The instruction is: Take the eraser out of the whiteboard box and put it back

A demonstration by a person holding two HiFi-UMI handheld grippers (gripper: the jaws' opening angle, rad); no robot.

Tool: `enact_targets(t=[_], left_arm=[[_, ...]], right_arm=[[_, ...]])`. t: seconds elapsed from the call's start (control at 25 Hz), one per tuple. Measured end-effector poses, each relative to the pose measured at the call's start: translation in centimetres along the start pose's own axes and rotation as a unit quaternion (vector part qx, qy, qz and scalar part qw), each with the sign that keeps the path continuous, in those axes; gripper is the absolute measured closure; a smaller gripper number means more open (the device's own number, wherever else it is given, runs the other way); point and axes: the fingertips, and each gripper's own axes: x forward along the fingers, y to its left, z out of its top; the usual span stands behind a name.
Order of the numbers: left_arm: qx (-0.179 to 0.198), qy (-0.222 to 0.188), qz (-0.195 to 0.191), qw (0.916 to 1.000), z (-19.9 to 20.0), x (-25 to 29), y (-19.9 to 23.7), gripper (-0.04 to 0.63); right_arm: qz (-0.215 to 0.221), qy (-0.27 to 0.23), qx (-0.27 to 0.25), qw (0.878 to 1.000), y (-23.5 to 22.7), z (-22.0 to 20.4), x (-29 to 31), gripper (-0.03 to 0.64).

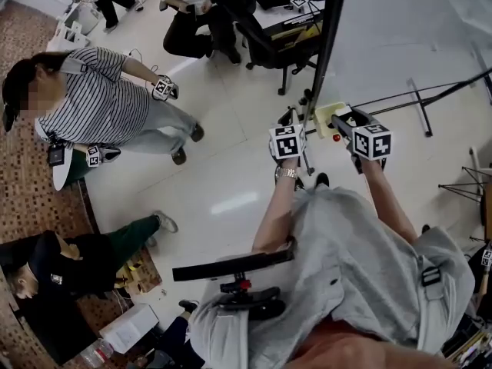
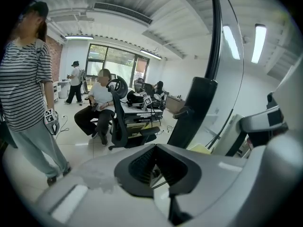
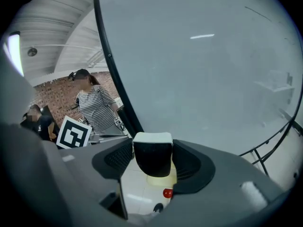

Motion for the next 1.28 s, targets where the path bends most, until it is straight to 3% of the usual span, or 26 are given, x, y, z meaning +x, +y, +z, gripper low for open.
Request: enact_targets(t=[0.2,0.44,0.6,0.76,0.92,0.96,1.04,1.28], left_arm=[[0.004,0.0,-0.01,0.9999,0.0,-0.2,-1.0,0.595],[0.004,0.009,-0.012,0.9999,-0.8,0.2,-1.0,0.595],[0.003,0.011,-0.014,0.9998,-0.9,0.2,-1.0,0.595],[0.005,0.012,-0.017,0.9998,-0.9,0.2,-1.0,0.595],[0.005,0.014,-0.028,0.9995,-1.2,0.1,-1.6,0.595],[0.005,0.013,-0.031,0.9994,-1.3,0.2,-1.9,0.595],[0.004,0.012,-0.039,0.9992,-1.6,0.3,-2.8,0.595],[0.009,0.019,-0.064,0.9978,-3.5,-0.8,-6.4,0.594]], right_arm=[[-0.022,0.037,0.009,0.999,-1.4,-3.5,1.2,0.345],[-0.054,0.046,0.024,0.997,-4.1,-7.5,4.3,0.344],[-0.06,0.092,0.016,0.994,-4.9,-10.6,6.1,0.342],[-0.051,0.096,0.004,0.994,-4.1,-10.6,6.0,0.293],[-0.06,0.068,0.003,0.996,-3.3,-8.8,5.1,0.29],[-0.066,0.056,0.002,0.996,-3.3,-8.2,4.7,0.308],[-0.074,0.03,0.007,0.997,-3.3,-7.1,3.7,0.614],[-0.051,0.013,0.019,0.998,-1.7,-7.0,2.2,0.614]])
